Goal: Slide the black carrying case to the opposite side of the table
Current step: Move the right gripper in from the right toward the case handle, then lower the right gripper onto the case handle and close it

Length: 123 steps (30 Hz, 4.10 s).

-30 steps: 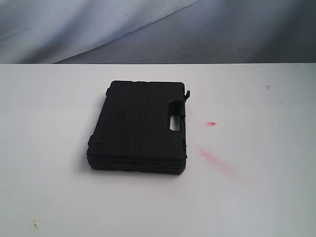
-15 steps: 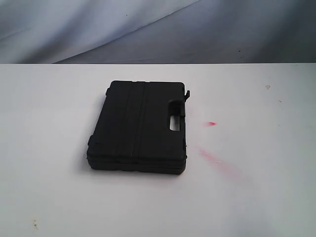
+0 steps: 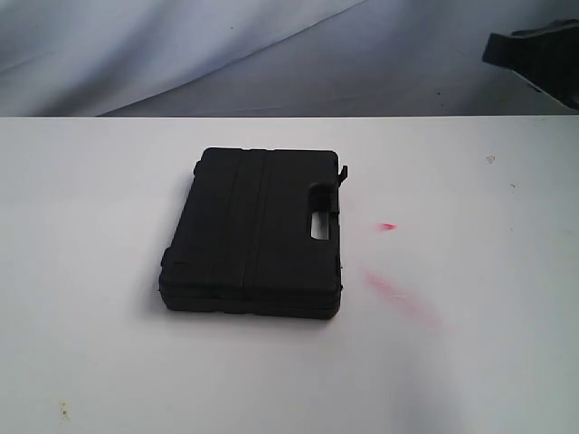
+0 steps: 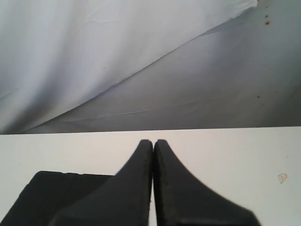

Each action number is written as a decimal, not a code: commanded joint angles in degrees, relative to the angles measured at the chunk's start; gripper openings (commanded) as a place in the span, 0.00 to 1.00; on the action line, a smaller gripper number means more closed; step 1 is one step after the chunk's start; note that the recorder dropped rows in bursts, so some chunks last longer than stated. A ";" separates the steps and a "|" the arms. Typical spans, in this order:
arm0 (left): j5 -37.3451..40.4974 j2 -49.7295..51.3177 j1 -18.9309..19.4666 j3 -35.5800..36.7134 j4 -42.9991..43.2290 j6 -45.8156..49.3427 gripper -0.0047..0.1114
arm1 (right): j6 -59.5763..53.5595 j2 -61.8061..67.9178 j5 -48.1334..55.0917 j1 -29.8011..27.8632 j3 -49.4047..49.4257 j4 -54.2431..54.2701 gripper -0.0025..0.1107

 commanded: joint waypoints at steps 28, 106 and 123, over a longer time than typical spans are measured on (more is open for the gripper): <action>-0.73 -0.38 0.15 0.27 0.07 -0.30 0.04 | -19.17 22.55 58.30 7.97 -26.27 19.26 0.02; -0.73 -0.38 0.15 0.27 0.07 -0.30 0.04 | 6.29 56.82 58.70 19.86 -53.89 6.84 0.41; -0.73 -0.38 0.15 0.27 0.07 -0.30 0.04 | 6.15 58.11 58.70 19.15 -53.89 7.19 0.16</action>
